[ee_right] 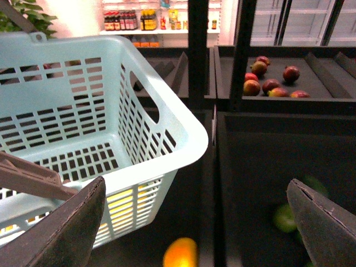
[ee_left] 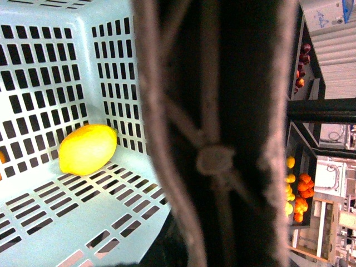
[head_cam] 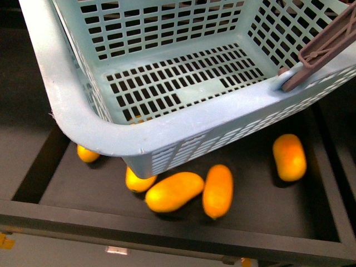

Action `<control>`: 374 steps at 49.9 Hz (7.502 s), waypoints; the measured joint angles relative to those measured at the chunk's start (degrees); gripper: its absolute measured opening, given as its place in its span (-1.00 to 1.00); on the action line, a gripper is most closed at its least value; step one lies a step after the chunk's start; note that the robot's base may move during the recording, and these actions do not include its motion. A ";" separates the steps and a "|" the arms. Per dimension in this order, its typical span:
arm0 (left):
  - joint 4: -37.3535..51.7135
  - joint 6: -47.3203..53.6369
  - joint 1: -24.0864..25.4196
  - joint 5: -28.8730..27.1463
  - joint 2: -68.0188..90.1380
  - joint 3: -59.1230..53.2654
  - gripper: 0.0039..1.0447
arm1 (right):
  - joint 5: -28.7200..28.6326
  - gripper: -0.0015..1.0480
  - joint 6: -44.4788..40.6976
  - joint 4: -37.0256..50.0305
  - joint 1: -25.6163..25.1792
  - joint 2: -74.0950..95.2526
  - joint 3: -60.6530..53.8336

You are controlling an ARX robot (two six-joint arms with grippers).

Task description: Pick lemon and mango into basket

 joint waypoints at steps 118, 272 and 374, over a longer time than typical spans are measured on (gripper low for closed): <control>0.00 0.09 0.09 -0.24 0.00 0.00 -0.92 | 7.87 0.83 41.09 -12.52 -16.81 85.22 41.72; 0.00 0.07 0.00 -0.07 0.00 0.00 -0.92 | -4.24 0.14 27.15 -25.70 3.74 41.00 52.26; -0.07 -0.33 -0.07 -0.07 0.09 0.00 -0.92 | 0.02 -0.97 0.15 -5.27 -0.07 -6.69 -1.57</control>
